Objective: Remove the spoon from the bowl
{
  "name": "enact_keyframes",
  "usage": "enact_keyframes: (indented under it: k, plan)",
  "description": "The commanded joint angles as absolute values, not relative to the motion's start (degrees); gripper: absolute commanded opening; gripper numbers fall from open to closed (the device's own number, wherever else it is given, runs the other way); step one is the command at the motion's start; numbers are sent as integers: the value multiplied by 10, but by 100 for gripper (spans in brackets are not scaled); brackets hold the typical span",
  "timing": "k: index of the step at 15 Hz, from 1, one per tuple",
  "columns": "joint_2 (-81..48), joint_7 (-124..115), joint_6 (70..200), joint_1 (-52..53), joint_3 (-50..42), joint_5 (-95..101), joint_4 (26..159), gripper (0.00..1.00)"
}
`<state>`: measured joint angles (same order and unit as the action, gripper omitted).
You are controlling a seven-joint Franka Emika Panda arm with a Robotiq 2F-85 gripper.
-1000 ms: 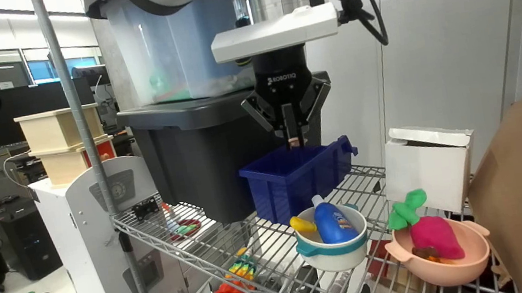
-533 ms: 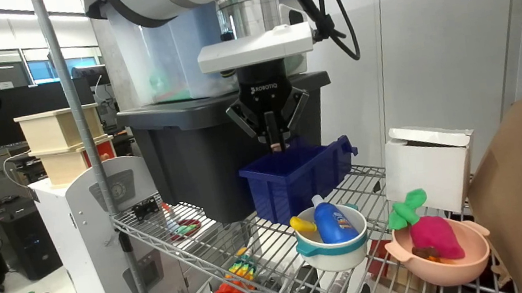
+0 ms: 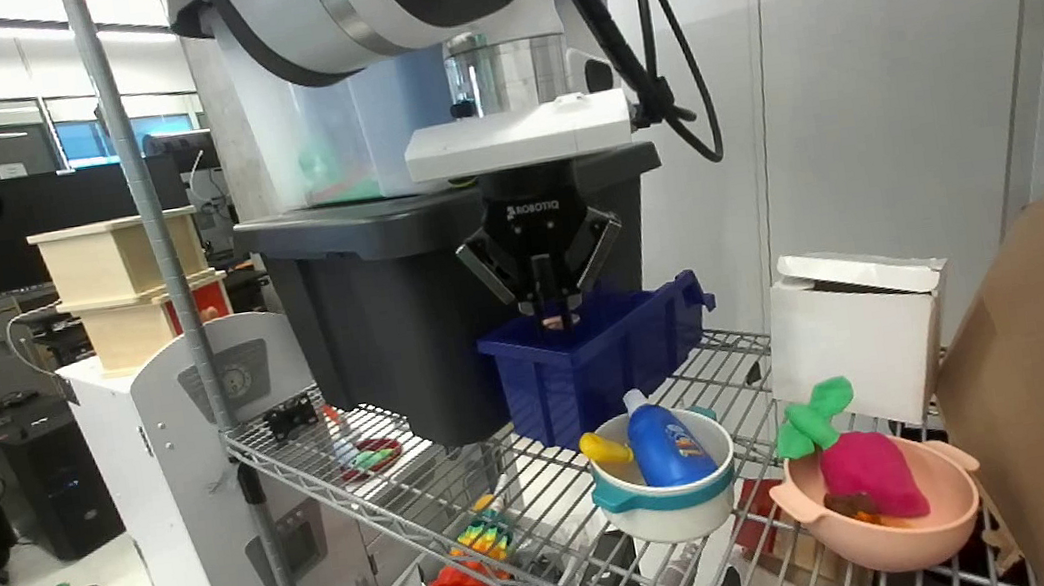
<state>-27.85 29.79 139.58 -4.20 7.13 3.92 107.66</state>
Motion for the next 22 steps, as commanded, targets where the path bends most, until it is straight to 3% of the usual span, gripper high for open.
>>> enact_keyframes:
  k: [1,20,21,22]
  plan:
    - [-291,300,1401,-40,70,41,1062,5]
    - [-352,270,1388,-19,63,66,977,5]
    - [-351,269,1388,-18,63,66,978,43]
    - [-349,268,1389,-18,63,65,979,44]
